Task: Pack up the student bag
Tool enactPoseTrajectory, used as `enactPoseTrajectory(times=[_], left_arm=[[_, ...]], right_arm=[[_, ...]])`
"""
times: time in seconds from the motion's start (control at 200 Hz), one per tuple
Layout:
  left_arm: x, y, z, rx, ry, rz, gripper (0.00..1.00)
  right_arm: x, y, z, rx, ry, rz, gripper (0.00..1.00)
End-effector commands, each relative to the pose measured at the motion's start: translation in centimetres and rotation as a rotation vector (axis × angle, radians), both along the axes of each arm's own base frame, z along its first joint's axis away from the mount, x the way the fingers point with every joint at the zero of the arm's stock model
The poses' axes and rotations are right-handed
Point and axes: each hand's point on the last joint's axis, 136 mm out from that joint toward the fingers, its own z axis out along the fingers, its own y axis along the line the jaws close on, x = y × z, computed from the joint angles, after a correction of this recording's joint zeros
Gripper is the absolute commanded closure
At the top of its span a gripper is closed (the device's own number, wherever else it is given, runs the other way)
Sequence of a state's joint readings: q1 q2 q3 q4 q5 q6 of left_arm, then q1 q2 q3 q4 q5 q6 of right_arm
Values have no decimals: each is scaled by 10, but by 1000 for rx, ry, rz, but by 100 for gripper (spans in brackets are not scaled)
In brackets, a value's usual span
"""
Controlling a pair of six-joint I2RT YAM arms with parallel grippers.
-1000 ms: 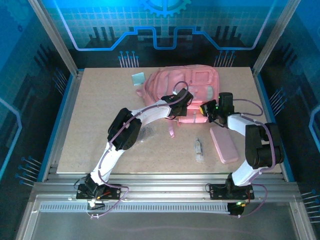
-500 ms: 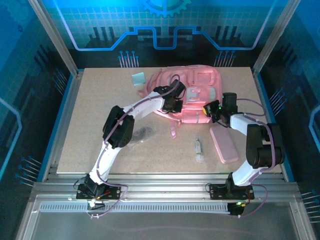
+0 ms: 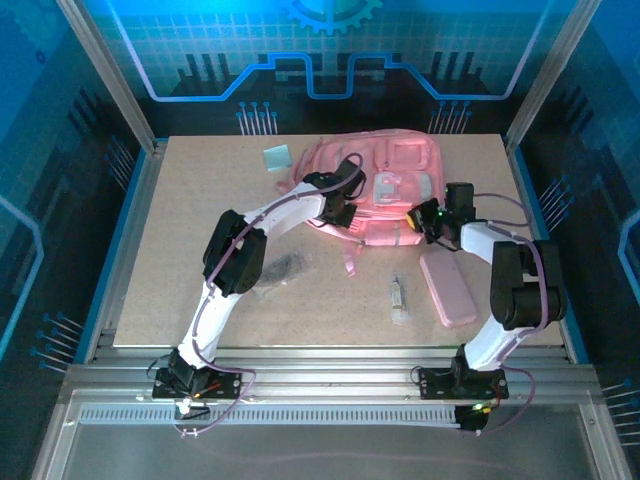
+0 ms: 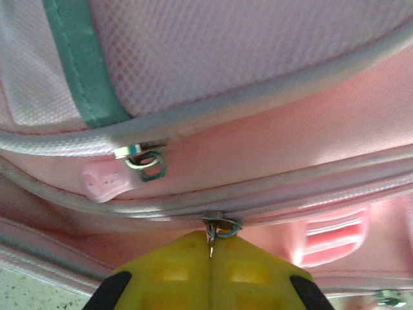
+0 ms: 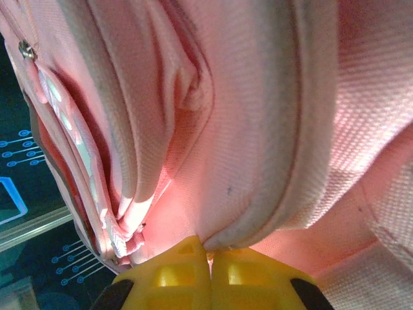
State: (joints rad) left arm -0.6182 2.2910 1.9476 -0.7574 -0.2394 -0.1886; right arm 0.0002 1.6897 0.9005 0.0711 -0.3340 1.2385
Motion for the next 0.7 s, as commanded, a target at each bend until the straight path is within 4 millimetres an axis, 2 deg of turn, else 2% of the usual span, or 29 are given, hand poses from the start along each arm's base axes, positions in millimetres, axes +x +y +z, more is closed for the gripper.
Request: enactPoseTrajectory(times=[0.0, 0.14, 0.2, 0.36, 0.43, 0.485, 0.53, 0.555, 0.635, 0.695], left_arm=[[8, 39, 12, 95, -27, -7, 100], [4, 56, 15, 101, -5, -27, 100], [-2, 54, 20, 72, 11, -51, 100], [-28, 14, 49, -118, 48, -151, 100], [-38, -8, 66, -204, 54, -189, 100], [-40, -23, 81, -275, 54, -197, 100], [-40, -34, 90, -322, 56, -197, 100], [-39, -39, 94, -348, 60, -192, 100], [-33, -53, 104, -414, 70, -180, 100], [-29, -60, 105, -436, 82, -167, 100]], right_arm=[[22, -32, 9, -123, -54, -7, 100], [39, -54, 18, -231, -60, 55, 100], [48, -61, 19, -250, -56, 61, 100], [81, -72, 16, -270, -49, 69, 100], [94, -69, 17, -239, -51, 79, 100], [98, -64, 24, -206, -72, 83, 87], [97, -58, 32, -181, -87, 81, 62], [94, -56, 37, -169, -95, 80, 53], [80, -44, 54, -120, -123, 98, 38], [63, -36, 62, -86, -127, 108, 33]])
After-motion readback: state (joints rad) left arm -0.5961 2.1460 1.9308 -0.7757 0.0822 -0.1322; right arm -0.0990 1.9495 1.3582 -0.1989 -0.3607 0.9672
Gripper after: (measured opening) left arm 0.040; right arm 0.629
